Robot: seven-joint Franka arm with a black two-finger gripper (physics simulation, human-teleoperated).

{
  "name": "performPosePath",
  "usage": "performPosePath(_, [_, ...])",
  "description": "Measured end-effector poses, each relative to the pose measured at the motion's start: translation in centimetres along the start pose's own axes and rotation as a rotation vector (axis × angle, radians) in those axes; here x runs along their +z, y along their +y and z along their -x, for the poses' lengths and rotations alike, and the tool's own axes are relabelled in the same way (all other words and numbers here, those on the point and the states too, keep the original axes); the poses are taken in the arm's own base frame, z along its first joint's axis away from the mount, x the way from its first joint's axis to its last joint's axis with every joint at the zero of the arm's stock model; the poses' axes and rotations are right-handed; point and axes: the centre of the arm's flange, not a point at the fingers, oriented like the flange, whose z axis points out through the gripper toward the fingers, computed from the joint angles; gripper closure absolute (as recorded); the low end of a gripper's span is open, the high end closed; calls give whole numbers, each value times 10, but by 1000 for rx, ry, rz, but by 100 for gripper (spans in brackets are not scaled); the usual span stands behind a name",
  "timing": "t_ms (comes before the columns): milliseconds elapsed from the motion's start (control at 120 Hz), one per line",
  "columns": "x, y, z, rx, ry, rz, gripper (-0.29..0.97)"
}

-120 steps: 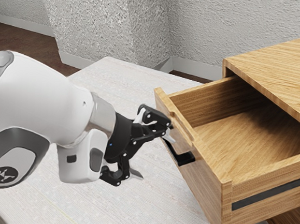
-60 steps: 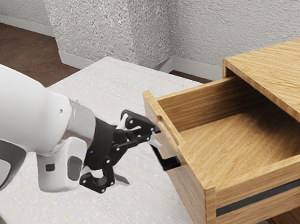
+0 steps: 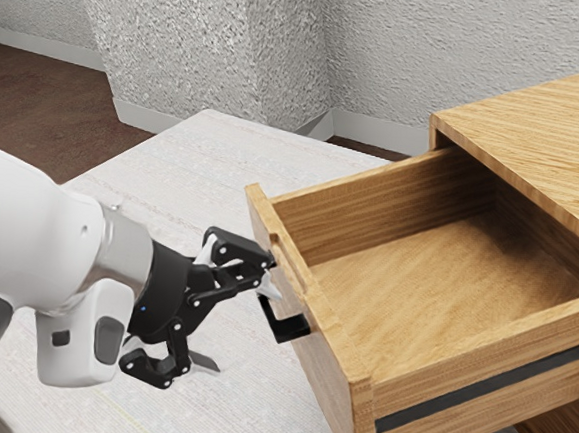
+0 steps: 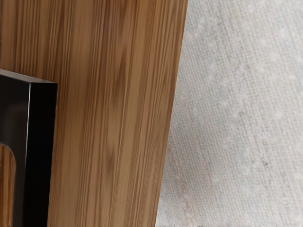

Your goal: Pull the drawer handle with one arm to open the drawer

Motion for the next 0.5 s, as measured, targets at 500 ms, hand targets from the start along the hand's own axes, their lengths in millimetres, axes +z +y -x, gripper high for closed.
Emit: performPosePath(500, [-17, 22, 9, -21, -2, 22, 0])
